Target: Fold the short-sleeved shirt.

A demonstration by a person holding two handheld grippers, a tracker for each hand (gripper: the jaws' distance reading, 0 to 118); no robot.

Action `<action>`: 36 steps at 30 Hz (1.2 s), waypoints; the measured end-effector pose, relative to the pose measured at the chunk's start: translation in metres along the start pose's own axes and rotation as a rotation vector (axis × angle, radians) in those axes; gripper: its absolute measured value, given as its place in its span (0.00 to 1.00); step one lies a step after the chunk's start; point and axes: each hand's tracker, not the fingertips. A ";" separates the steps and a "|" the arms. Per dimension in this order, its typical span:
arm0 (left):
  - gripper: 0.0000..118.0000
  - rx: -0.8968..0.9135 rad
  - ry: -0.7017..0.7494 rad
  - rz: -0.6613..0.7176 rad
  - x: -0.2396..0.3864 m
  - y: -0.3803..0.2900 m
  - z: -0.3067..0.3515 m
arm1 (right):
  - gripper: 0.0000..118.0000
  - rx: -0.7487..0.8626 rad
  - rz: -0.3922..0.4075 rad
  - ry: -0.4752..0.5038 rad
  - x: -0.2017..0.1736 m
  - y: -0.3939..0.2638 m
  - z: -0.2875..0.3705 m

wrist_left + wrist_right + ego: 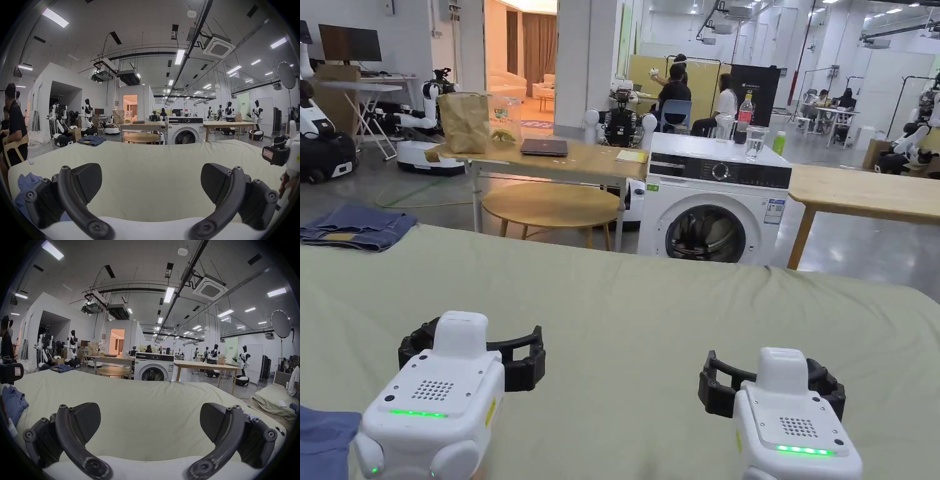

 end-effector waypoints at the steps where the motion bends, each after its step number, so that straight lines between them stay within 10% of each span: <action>1: 1.00 -0.002 -0.002 0.001 -0.001 0.000 0.000 | 1.00 -0.004 -0.005 -0.001 0.000 0.000 0.000; 36: 1.00 -0.027 0.008 0.013 -0.008 -0.002 0.007 | 1.00 -0.028 -0.062 -0.001 0.003 0.002 0.002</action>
